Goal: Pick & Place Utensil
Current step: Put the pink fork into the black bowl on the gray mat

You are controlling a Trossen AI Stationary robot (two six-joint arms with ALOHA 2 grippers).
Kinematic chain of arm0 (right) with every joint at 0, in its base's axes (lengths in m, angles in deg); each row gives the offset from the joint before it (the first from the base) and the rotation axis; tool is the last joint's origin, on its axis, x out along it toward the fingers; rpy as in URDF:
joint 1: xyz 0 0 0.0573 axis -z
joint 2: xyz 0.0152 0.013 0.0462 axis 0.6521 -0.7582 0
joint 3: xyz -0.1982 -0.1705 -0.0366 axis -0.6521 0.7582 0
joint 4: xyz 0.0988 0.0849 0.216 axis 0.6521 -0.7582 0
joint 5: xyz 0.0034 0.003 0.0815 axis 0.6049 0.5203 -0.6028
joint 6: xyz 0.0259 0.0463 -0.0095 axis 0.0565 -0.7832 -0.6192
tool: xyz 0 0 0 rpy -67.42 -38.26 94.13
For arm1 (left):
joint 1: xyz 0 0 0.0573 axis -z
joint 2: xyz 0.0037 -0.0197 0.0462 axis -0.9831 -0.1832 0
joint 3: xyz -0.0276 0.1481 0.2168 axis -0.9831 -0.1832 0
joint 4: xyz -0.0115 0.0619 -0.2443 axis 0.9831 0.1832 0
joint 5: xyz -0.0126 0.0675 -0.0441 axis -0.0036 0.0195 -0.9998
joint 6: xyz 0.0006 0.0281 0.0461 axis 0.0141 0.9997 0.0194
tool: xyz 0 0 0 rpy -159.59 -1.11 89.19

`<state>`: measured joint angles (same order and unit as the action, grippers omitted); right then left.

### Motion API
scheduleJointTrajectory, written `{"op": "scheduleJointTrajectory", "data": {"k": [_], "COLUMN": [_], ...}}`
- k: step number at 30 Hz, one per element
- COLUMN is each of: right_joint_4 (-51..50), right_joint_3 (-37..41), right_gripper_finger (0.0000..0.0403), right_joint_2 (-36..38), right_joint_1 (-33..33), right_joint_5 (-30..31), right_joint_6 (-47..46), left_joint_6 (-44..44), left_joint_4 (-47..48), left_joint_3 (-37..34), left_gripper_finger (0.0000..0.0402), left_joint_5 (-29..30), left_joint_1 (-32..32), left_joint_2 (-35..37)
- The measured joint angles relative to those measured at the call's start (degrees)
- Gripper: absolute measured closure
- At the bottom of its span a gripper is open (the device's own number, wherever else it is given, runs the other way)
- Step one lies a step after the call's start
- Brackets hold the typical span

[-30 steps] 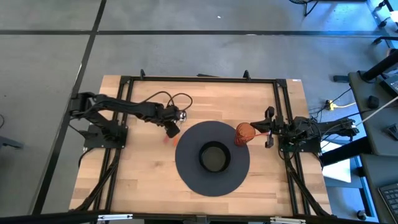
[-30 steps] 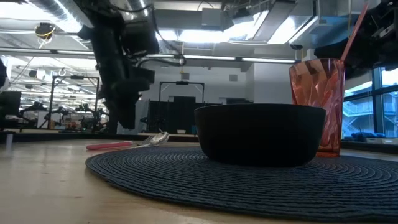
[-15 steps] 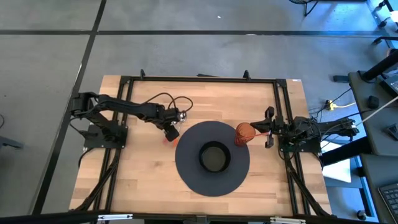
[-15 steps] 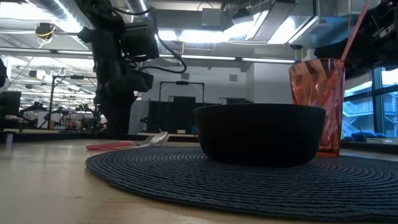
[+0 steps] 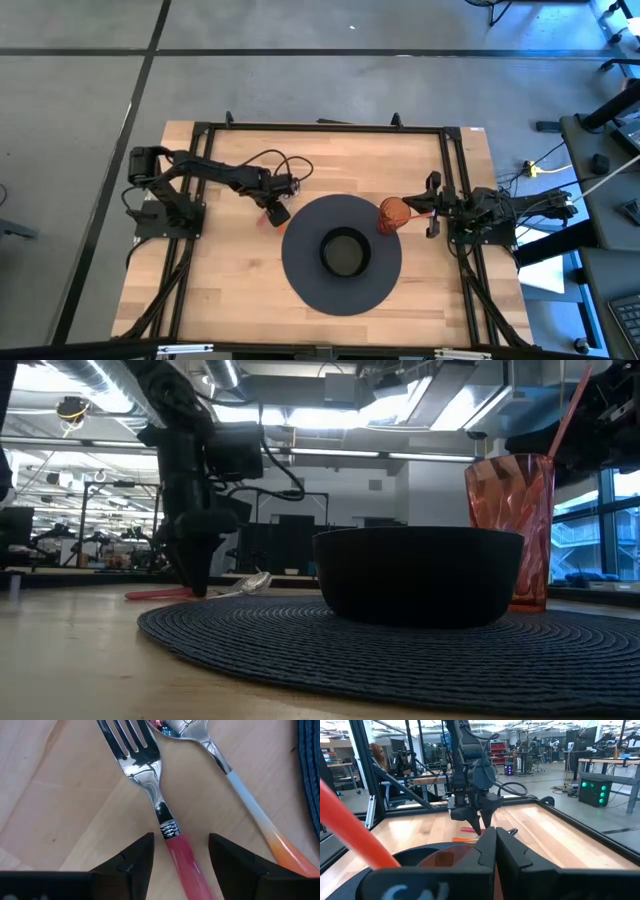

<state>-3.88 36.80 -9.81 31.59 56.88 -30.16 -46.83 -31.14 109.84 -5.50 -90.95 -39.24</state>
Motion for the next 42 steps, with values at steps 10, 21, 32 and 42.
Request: {"op": "scheduleJointTrajectory", "data": {"k": [10, 21, 32, 42], "right_joint_4": [0.00, 0.00, 0.02, 0.02], "right_joint_3": [0.00, 0.00, 0.00, 0.00], "right_gripper_finger": [0.0395, 0.0395, 0.0395, 0.0395], "right_joint_2": [0.00, 0.00, 0.00, -0.02], "right_joint_1": [0.00, 0.00, -0.02, -0.01], "right_joint_5": [-0.03, -0.01, 0.04, 0.12], "right_joint_6": [-0.13, 0.00, 0.04, 0.66], "left_joint_6": [3.85, 6.88, 6.44, 15.49], "left_joint_4": [1.42, 1.22, 1.95, 2.36], "left_joint_3": [-0.06, -0.17, -0.73, -0.31], "left_gripper_finger": [0.0257, 0.0364, 0.0364, 0.0364], "left_joint_5": [0.49, 3.12, 12.58, 12.40], "left_joint_1": [-0.86, -0.91, -1.19, 4.19], "left_joint_2": [-0.15, -0.22, 4.57, 17.68]}}
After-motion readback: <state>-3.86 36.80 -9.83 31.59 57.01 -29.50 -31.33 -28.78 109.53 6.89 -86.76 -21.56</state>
